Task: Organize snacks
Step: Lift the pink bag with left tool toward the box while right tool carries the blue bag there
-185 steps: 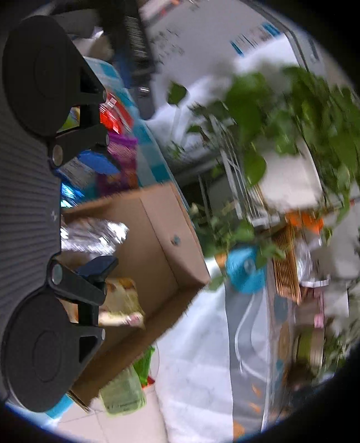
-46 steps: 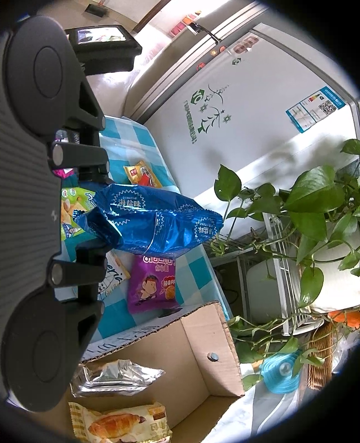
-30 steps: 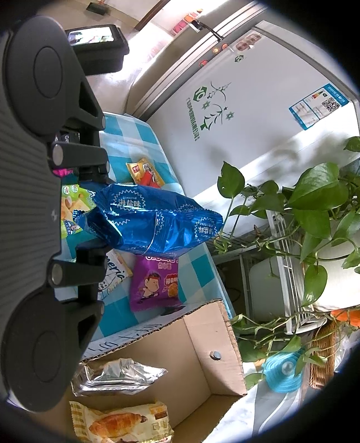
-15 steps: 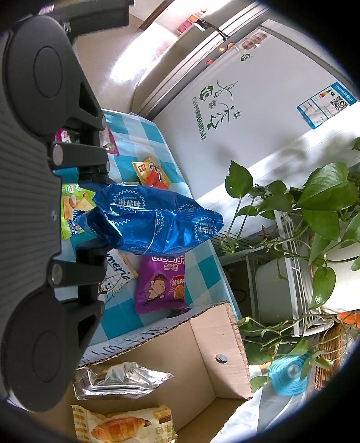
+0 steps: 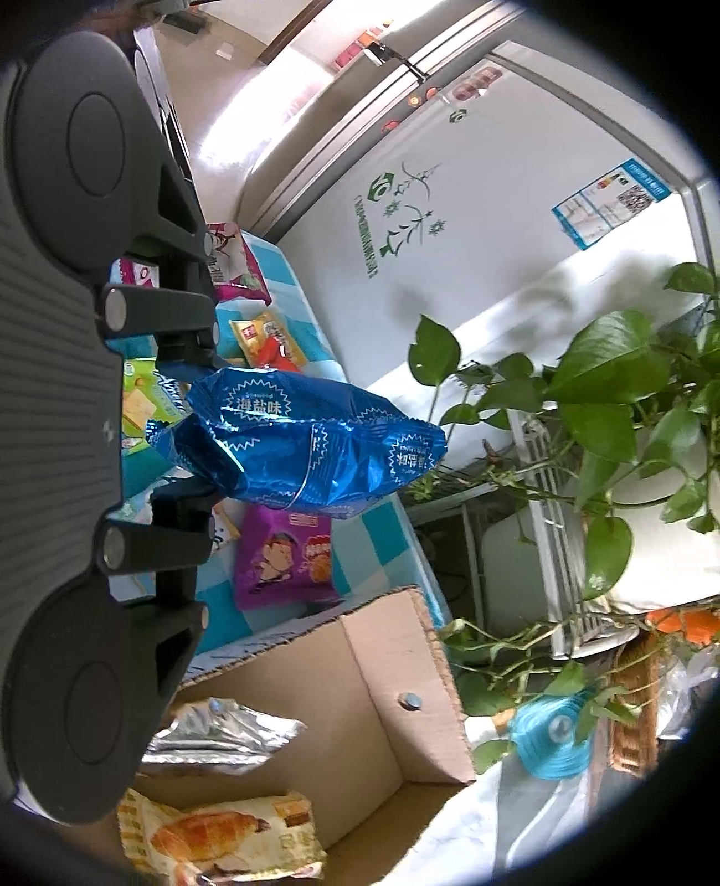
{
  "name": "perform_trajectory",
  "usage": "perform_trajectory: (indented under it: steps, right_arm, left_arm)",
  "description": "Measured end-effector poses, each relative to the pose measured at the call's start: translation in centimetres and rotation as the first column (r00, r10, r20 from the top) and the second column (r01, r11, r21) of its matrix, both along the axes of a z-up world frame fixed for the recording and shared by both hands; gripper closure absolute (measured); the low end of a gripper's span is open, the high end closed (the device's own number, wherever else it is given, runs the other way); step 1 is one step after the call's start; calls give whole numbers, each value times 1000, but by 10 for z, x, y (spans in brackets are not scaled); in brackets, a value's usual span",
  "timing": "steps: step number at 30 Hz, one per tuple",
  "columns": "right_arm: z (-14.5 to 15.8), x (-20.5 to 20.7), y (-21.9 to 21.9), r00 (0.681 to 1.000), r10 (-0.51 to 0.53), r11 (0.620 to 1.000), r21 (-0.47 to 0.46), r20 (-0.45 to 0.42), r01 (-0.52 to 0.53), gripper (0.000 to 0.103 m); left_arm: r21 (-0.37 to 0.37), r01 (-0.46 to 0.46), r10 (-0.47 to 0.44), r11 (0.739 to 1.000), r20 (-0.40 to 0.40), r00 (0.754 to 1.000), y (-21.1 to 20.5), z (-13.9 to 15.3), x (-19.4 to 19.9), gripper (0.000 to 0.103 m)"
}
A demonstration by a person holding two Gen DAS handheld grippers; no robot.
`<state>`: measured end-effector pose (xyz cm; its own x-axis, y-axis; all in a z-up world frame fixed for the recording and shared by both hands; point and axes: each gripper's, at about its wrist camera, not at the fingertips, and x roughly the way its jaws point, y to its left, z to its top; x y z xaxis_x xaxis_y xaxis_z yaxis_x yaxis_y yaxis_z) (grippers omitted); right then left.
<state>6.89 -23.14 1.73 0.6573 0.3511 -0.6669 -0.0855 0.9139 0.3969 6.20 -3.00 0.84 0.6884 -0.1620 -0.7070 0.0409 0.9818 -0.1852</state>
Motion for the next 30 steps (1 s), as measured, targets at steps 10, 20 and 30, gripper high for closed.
perform_trajectory:
  steps: [10,20,30]
  right_arm:
    - [19,5,-18,996,-48,998,-28,80,50,63]
    - [39,7,-70,971,-180,983,-8,155,183,63]
    - [43,-2,-116,946,-274,961,-1,175,278,63]
  left_arm:
    - [-42,31,-28,999,69,997,-21,23,11,50]
    - [-90,102,-91,991,122,988,-63,42,24,50]
    - [-132,197,-179,971,140,974,-106,47,28,50]
